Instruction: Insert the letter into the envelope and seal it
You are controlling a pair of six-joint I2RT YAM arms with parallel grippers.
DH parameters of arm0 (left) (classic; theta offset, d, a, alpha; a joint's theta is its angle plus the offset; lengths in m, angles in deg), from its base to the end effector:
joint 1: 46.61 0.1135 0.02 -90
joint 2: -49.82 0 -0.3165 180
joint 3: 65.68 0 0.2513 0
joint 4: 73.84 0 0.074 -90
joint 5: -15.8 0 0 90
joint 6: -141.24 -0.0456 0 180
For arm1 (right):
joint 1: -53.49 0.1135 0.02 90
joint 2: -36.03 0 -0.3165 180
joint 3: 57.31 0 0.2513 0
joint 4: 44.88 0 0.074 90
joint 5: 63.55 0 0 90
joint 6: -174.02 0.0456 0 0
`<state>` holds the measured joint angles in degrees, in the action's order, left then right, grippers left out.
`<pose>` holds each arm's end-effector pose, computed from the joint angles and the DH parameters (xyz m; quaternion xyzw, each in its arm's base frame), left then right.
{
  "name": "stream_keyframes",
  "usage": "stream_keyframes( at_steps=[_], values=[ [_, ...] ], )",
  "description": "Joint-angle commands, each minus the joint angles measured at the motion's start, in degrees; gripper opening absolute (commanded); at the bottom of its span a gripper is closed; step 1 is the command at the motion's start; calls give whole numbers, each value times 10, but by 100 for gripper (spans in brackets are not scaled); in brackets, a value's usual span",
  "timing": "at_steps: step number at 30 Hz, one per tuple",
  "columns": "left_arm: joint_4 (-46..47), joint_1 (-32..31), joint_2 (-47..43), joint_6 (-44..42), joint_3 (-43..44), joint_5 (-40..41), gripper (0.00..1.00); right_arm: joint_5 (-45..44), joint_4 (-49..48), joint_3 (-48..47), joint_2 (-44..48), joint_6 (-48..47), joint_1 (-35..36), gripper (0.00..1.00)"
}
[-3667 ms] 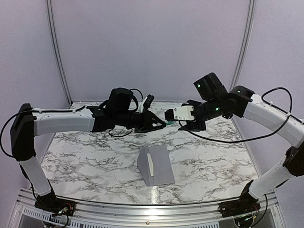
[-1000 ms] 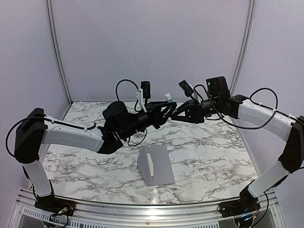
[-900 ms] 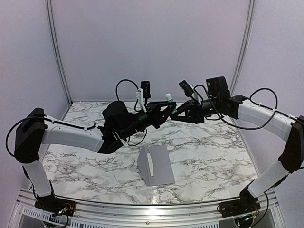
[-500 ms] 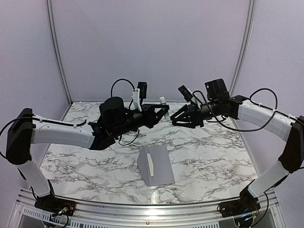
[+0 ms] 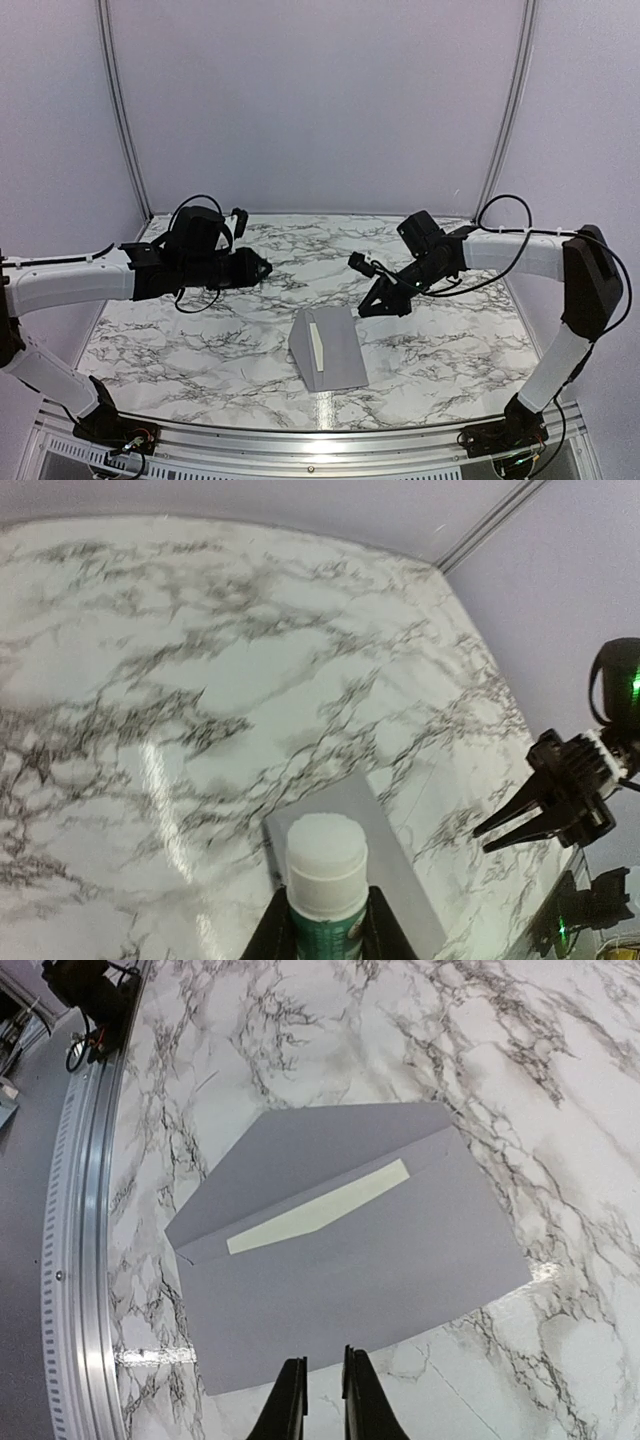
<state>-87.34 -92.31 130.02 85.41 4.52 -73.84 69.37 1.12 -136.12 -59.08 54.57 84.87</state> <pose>0.2260 -0.2312 0.3341 0.0823 0.8322 -0.3499 0.4221 0.2735 0.2032 0.2631 -0.5330 0.7349 0.3589 0.2168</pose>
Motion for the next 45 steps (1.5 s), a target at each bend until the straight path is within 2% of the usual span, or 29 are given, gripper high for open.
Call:
stream_keyframes(
  at_steps=[1, 10, 13, 16, 19, 29, 45],
  values=[
    [-92, 16, 5, 50, -47, -39, 0, -52, 7, -4, -38, -28, 40, 9],
    [-72, 18, 49, 90, -103, -91, 0, -56, 1, -9, -108, -23, 59, 7],
    [-26, 18, 55, 112, -130, -104, 0, -58, -3, -5, -118, -23, 60, 7],
    [65, 16, 51, 151, -173, -108, 0, -60, -5, -2, -127, -23, 60, 7],
    [102, 15, 76, 166, -183, -128, 0, -62, -10, 2, -132, -22, 59, 7],
    [139, -16, 154, 149, -135, -164, 0, -59, -8, 6, -145, -23, 60, 6],
    [159, -66, 279, 113, 9, -226, 0, -56, -5, 7, -151, -22, 59, 7]
  ],
)
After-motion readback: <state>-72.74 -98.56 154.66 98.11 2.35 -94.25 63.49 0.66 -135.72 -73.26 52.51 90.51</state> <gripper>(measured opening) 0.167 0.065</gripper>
